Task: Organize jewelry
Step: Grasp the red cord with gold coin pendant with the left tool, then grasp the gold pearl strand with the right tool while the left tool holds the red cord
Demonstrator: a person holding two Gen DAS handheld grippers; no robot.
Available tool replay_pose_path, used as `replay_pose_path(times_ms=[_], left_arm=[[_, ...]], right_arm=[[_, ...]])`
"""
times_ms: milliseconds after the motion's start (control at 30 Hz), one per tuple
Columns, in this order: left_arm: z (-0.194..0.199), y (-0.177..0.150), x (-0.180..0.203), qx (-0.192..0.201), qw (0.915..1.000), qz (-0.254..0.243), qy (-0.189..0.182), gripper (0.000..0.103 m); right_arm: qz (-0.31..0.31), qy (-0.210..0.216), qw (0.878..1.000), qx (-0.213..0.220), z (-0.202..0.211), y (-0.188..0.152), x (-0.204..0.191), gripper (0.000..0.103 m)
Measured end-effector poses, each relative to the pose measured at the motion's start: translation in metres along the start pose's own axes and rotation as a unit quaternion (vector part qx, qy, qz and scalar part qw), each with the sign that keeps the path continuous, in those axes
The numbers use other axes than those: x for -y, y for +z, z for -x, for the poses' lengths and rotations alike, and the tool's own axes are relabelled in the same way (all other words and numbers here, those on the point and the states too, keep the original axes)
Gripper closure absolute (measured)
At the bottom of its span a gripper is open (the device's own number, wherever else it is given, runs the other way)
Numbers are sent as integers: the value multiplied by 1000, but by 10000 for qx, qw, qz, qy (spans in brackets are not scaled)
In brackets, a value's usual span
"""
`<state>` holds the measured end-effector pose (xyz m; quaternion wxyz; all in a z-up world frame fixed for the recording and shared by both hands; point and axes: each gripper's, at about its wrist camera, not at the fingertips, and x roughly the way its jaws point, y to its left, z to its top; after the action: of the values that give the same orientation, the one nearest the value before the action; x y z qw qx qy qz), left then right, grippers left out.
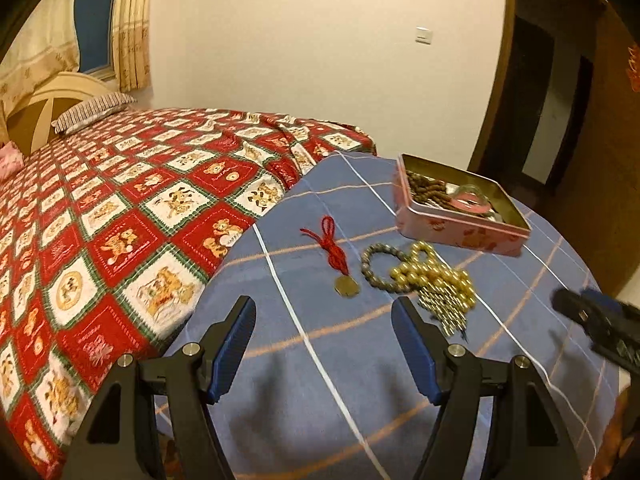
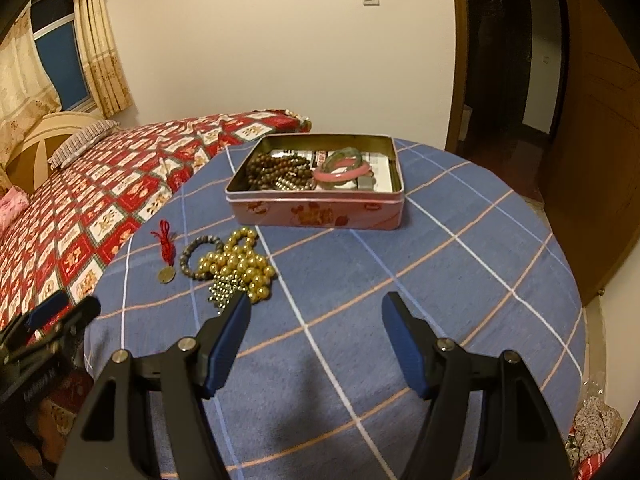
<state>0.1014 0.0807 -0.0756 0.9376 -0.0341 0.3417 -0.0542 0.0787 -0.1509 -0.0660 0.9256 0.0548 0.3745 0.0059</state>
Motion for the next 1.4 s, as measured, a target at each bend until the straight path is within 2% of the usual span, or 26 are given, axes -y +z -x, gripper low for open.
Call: replay_pose_path(times_ms=[67, 100, 167, 233, 300, 400, 567, 633, 733, 800, 867, 967, 1167, 1267, 1400], left_arm=[[-13, 8, 0, 17, 10000, -4, 64, 37], [-22, 13, 3, -3, 10000, -43, 81, 45], [-41, 19, 9, -84, 9999, -105, 105, 55], [-58, 22, 12, -239, 9996, -72, 102, 73], [-75, 25, 14, -370, 9993, 24, 48, 75], [-93, 30, 17, -550, 9983, 91, 182, 75], [-113, 32, 15, -932, 9950, 334, 96, 76], [-117, 32, 20, -1009, 9945, 231, 122, 87], [-119, 31, 19, -1079, 9938, 260, -48, 102], [-120, 32, 12, -1068, 9930, 430, -260, 102], [-115, 32, 6, -974, 9925, 598, -423, 102], [-99, 34, 4, -687, 9947, 572, -514, 102], [-33, 34, 2, 78, 9934, 448, -1055, 102], [-12, 35, 1, 287, 9923, 323, -1157, 102], [-1, 38, -4, 343, 9925, 323, -1131, 102]], right_arm=[[-17, 16, 10000, -9, -1, 0, 0, 32], [-21, 20, 10000, -16, -2, 1, 0, 32], [-7, 3, 10000, -31, -3, 1, 0, 32], [-3, -5, 10000, -61, -6, 1, 0, 32], [-12, -9, 10000, -94, -9, 1, 1, 32], [-50, -33, 9999, -151, -13, 1, 5, 32], [-160, -23, 9996, -220, -20, 3, 13, 32], [-168, 9, 9995, -251, -24, 4, 13, 33], [-126, 65, 9994, -308, -28, 4, 12, 36], [-97, 99, 9994, -331, -31, 4, 10, 37], [-95, 157, 9992, -368, -34, 5, 9, 39], [-100, 330, 9986, -410, -39, 7, 8, 39], [80, 807, 9958, -429, -54, 17, -5, 39], [362, 991, 9932, -496, -67, 21, -22, 39], [797, 938, 9907, -571, -90, 26, -45, 39]])
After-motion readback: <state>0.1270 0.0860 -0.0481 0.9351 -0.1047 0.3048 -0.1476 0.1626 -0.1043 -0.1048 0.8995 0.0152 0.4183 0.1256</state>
